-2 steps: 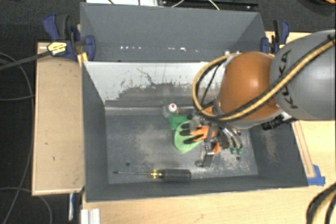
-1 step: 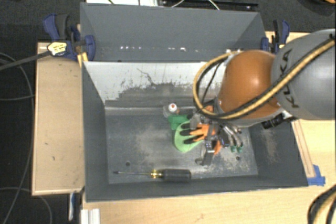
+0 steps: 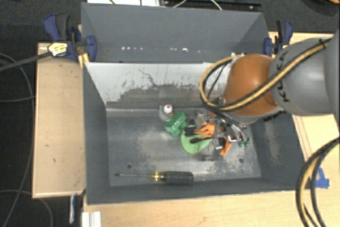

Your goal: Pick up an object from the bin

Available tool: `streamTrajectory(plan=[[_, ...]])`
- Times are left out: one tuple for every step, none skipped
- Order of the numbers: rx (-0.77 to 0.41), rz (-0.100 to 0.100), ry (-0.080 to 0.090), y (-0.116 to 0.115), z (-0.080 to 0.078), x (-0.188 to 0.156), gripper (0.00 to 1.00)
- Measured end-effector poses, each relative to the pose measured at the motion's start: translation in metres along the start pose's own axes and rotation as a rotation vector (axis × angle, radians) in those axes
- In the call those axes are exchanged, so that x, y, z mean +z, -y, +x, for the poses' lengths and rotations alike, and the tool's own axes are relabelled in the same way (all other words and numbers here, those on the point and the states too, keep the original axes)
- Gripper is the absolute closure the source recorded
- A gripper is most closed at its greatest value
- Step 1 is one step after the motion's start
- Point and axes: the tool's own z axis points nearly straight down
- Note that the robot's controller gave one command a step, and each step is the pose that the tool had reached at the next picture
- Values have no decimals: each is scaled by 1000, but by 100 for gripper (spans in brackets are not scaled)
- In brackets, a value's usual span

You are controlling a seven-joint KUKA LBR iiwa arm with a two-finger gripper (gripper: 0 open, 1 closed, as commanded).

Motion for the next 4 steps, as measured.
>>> streamTrajectory(plan=[[-138,1,7,13,-1,0,0],[0,-1,2,0,-1,-1,0],[-136,0,9,13,-2,-1,0],[0,-1,6,0,-2,-2,100]])
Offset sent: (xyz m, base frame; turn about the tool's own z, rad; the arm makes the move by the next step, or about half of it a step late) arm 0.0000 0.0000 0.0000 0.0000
